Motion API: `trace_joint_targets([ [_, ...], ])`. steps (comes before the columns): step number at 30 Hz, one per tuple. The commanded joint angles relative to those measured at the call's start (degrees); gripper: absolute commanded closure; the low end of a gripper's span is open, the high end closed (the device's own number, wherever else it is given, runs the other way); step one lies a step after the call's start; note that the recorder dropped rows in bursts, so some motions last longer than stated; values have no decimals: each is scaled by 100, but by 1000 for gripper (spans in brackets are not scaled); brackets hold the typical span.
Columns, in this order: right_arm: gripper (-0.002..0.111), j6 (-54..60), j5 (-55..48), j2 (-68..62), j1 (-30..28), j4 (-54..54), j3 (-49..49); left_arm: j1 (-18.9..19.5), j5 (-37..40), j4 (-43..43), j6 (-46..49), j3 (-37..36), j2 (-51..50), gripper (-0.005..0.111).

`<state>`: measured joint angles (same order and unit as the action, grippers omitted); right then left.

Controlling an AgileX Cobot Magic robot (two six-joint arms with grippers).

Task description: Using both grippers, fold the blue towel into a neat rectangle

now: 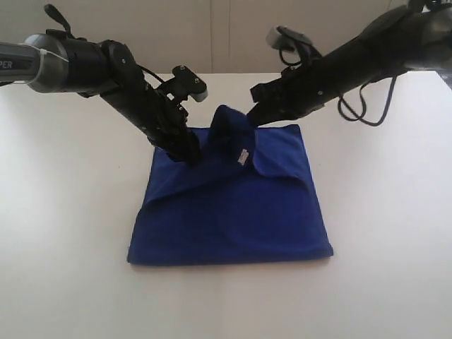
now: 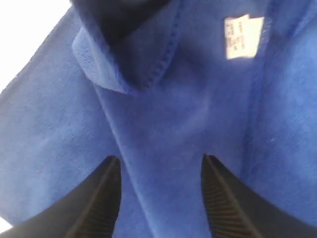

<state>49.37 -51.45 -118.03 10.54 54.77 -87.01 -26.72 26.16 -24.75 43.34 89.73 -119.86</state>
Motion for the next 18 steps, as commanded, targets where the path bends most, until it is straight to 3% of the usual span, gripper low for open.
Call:
trace_joint_targets([
  [1,108,-125,200,47,-242,-553,-48,-77,-84,-1142,487,4,55,52],
  [4,108,25,501,47,-242,-900,-48,-305,-421,-1784,1255,4,44,52],
  [8,108,46,747,27,-253,-1477,-48,-676,-1177,-1866,1969,4,18,52],
  [12,108,46,911,-101,-253,-1600,-48,-923,-1599,-1844,2308,4,-241,52],
  [18,108,46,1232,-152,-253,-1952,-48,-1011,-1701,-1844,2349,4,-349,43],
])
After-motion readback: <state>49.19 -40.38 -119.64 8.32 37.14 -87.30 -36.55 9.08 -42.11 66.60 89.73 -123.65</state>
